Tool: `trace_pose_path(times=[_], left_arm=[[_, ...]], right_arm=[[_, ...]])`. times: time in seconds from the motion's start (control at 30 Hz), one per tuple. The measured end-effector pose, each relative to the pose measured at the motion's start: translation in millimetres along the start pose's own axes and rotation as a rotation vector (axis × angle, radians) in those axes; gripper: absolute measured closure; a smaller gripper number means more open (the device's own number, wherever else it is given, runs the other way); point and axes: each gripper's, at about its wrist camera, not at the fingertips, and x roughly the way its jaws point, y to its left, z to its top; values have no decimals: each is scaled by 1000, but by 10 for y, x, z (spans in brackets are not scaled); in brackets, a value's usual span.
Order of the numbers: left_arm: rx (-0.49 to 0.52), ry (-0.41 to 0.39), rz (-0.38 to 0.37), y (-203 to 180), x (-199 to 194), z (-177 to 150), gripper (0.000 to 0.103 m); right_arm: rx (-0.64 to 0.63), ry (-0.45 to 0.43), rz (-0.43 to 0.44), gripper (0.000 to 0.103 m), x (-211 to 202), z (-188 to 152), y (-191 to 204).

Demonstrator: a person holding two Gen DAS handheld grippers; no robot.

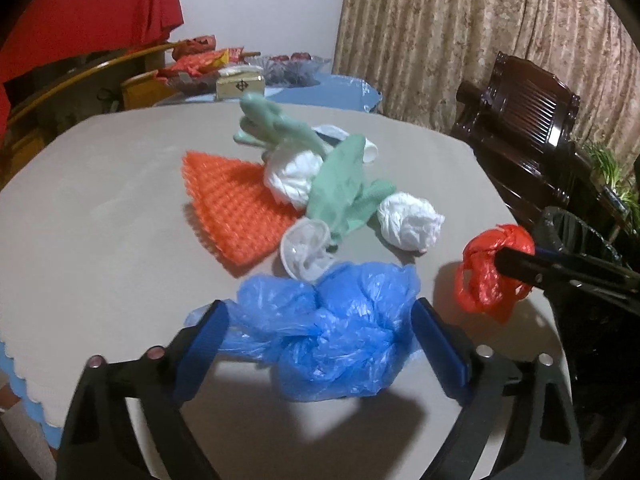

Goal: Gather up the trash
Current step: 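Grasp the blue plastic bag with the left tool while the right tool grasps the red bag, then carry the blue and red bags over the bin and release them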

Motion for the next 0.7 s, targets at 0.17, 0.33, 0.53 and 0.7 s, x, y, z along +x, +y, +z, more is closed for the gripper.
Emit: trace_pose_path(times=[0.17, 0.33, 0.53, 0.7], left_arm=[[-2, 25, -67, -67, 52, -68, 54], [-12, 5, -90, -63, -51, -45, 79], [-18, -23, -115, -65, -225, 23, 91], [-19, -47, -125, -103, -330, 78, 94]], right_arm=[[-12, -7, 2, 69, -34, -6, 9], [-16, -24, 12, 69, -116, 27, 35], [-15, -51, 24, 69, -260, 73, 51], [-11, -71, 27, 69, -378, 104, 41]])
